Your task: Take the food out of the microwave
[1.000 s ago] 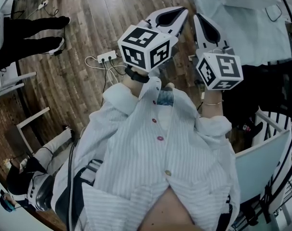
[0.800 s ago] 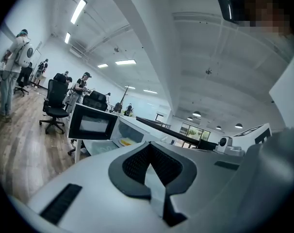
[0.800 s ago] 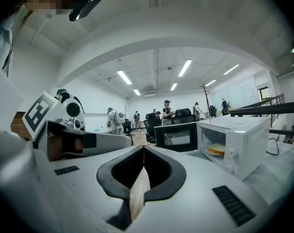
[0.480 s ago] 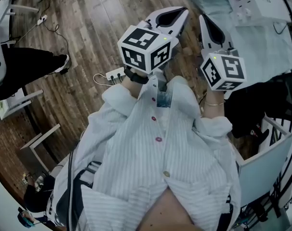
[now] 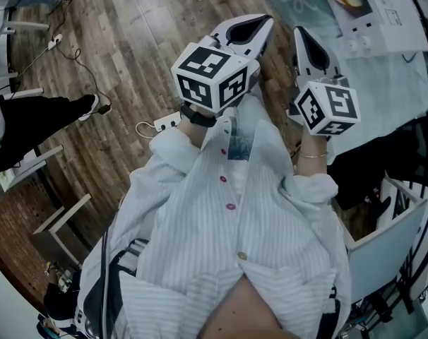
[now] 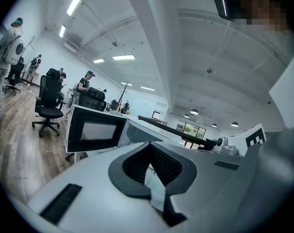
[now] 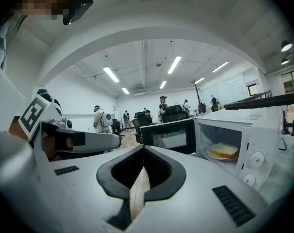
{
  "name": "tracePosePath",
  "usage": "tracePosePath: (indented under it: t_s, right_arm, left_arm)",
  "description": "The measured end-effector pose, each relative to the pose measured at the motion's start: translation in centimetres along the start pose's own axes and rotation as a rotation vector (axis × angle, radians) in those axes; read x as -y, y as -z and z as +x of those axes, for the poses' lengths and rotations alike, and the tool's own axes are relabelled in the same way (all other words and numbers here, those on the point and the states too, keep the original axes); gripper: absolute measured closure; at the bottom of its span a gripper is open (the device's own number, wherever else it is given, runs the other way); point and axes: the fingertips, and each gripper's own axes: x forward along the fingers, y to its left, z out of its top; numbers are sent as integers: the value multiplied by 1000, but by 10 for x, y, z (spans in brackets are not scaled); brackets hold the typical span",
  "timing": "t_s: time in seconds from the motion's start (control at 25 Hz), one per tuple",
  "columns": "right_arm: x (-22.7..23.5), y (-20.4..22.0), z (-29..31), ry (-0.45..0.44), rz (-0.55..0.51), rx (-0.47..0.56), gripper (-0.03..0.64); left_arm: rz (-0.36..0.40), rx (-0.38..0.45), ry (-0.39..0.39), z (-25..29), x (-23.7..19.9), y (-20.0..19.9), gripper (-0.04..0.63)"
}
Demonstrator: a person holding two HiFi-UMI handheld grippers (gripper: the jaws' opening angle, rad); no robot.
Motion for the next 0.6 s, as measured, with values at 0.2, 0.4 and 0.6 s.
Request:
tracePosePath:
  t_s: [0.2, 0.4, 0.6]
  right_arm:
    - [44, -11, 56, 11, 13, -5, 586]
    - [88, -28, 114, 35, 25, -19, 586]
    - [135, -39, 156, 53, 44, -35, 586]
  left_arm:
    - [-3, -7, 6, 58, -40, -17, 588]
    - [6, -13, 34, 122, -74, -46, 588]
    - [11, -33, 71, 189, -96, -67, 588]
